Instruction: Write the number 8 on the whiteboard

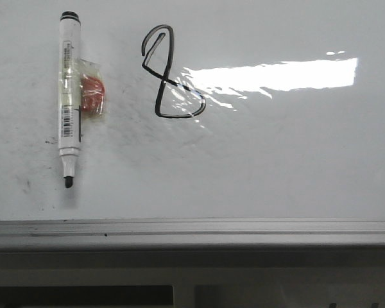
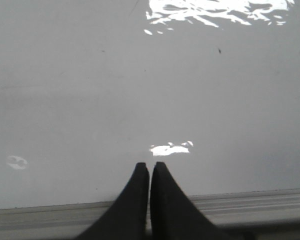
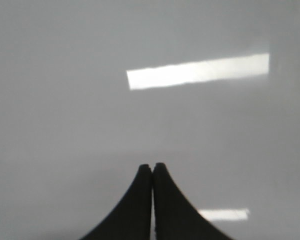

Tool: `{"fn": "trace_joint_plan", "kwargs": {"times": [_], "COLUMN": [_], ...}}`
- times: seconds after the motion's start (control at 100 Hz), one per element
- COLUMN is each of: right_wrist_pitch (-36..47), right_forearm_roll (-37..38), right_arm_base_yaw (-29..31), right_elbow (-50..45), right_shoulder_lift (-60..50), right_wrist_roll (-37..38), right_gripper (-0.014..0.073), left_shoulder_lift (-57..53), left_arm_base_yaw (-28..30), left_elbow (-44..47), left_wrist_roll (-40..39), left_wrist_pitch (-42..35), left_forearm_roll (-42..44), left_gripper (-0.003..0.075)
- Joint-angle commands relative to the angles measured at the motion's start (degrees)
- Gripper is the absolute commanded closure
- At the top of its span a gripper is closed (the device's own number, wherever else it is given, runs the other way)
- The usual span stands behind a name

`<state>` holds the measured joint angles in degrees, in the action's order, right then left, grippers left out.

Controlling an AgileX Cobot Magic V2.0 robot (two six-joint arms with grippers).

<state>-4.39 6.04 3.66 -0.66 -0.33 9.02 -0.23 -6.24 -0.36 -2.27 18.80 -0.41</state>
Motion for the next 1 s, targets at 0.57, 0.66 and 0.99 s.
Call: {"fn": "trace_joint_plan", "kwargs": {"times": [0.57, 0.66, 0.99], "right_wrist_pitch": [-12.7, -12.6, -12.6], "right_forearm_roll": [-0.8, -0.8, -0.8], "right_arm_base_yaw": [0.6, 0.6, 0.6], "right_elbow": [-0.7, -0.7, -0.7], "right_shoulder_lift": [-1.4, -1.4, -1.4], "right_wrist_roll": [-4.2, -4.2, -4.2], "right_gripper": [0.0657, 0.0657, 0.0657], "left_shoulder_lift": [-1.6, -1.6, -1.6], "left_arm_base_yaw": [0.2, 0.2, 0.2], "left_elbow": [2.3, 2.3, 2.3], "left_wrist_roll": [-0.2, -0.2, -0.2], "left_wrist_pitch": [-3.0, -3.0, -3.0], "left_forearm_roll": [-0.6, -0.6, -0.6], "left_gripper": [0.0741, 0.0741, 0.0741]}}
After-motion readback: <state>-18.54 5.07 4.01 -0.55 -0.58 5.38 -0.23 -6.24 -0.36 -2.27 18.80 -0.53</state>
